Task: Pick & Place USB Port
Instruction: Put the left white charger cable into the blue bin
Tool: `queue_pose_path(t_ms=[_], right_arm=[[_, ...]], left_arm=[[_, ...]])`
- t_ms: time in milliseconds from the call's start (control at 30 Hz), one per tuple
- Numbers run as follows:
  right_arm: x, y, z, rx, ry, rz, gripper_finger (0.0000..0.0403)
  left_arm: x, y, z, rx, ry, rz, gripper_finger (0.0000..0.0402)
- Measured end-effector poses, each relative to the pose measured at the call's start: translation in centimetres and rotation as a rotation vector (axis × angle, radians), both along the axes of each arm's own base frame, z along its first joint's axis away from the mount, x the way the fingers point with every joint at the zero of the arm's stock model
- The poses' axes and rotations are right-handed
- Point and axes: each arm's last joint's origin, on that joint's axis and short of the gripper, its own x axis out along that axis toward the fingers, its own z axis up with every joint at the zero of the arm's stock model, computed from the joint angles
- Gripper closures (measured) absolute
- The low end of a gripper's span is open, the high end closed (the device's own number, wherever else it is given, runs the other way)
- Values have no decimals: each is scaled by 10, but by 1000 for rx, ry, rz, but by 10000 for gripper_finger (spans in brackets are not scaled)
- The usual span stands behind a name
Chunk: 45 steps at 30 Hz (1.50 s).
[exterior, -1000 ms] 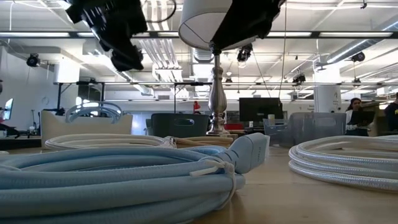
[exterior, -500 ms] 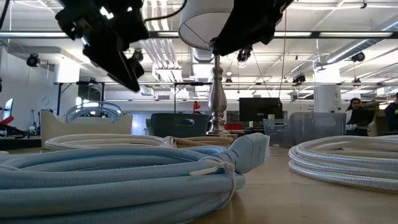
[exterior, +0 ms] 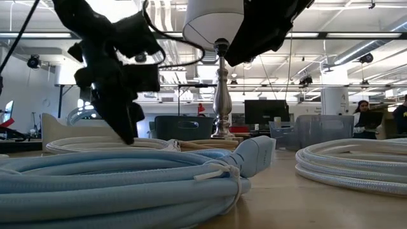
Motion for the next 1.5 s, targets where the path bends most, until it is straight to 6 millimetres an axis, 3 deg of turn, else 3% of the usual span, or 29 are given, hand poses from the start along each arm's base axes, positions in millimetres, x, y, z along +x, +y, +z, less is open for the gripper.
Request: queue_pose_path(t_ms=[333,633,733,900,1100,1333,1500], right_arm=[[1,-5,-2,-2,4,-14,241],[1,-6,-1,-1,-1,-16,245],[2,-5,0,3,-15,-16,249],[3,-5,0,4,-18,-16,252],[3,-5,0,5,-19,-16,247],[3,-5,-1,7,-21,-18,249],[3,-5,-3,11,-31,-19,258]], left_arm=[[7,-2,-13,-71,12,-11,259],[11,-2,-8,-52,-20,-19,373],[15,-1,-2,-9,-42,5,385],[20,0,18,20,-79,17,366],[14,1,55,129,-111,-5,382],[3,8,104,390,-263,7,371],[-4,14,133,704,-324,-31,379]])
